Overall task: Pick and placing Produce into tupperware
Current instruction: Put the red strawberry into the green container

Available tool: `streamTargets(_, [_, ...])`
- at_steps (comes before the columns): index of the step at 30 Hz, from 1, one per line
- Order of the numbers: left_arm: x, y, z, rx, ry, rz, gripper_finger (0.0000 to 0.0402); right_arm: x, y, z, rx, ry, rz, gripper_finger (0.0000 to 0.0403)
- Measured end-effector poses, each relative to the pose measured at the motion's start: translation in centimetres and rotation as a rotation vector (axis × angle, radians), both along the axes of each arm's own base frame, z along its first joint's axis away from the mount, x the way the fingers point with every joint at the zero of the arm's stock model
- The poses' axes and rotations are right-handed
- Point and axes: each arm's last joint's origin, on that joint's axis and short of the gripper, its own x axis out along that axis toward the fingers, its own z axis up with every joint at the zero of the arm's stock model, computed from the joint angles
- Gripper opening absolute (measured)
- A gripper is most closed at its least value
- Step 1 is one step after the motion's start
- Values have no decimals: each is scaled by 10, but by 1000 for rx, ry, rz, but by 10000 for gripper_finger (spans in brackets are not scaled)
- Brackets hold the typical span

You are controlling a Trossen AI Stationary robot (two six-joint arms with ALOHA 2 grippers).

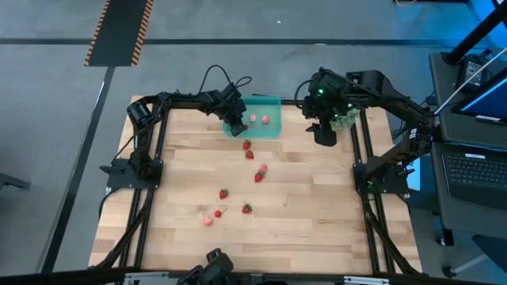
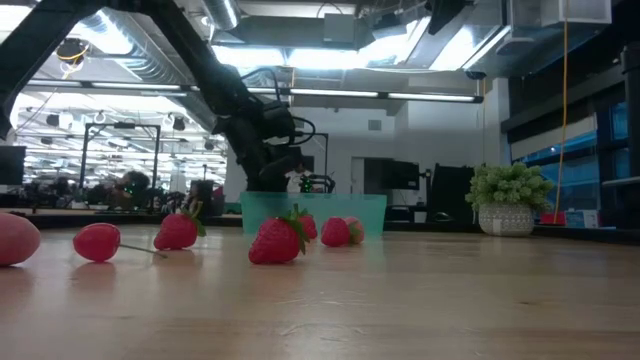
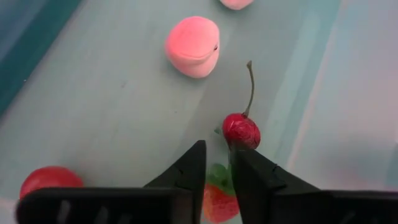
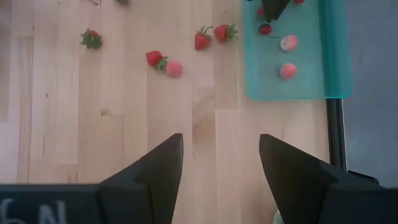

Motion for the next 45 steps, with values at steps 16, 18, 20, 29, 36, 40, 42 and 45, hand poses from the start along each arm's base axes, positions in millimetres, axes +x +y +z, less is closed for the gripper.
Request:
streamTargets(16, [2,0,89,131,-98,21,159,-2,1,-1,18,26,-18,214])
streamTargets(18, [-2,-6,103,146,-114,21,157,-3,1,-1,26,28,-34,214])
streamTargets(20, [-6,-16,118,148,-129,19,154,-3,1,-2,37,35,-51,214])
streamTargets(29, [-40,-90,185,133,-124,57,139,-4,1,-2,41,45,-52,214])
streamTargets(36, [-65,-163,217,138,-122,36,127,-4,1,-2,41,41,-55,214])
streamTargets(40, [-79,-197,227,129,-130,35,120,-1,0,0,49,5,-90,214])
streamTargets(42, [-85,-211,229,119,-123,23,117,0,0,0,61,-8,-118,214])
streamTargets(45, [-93,-229,229,123,-101,24,113,2,1,0,80,-19,-153,214])
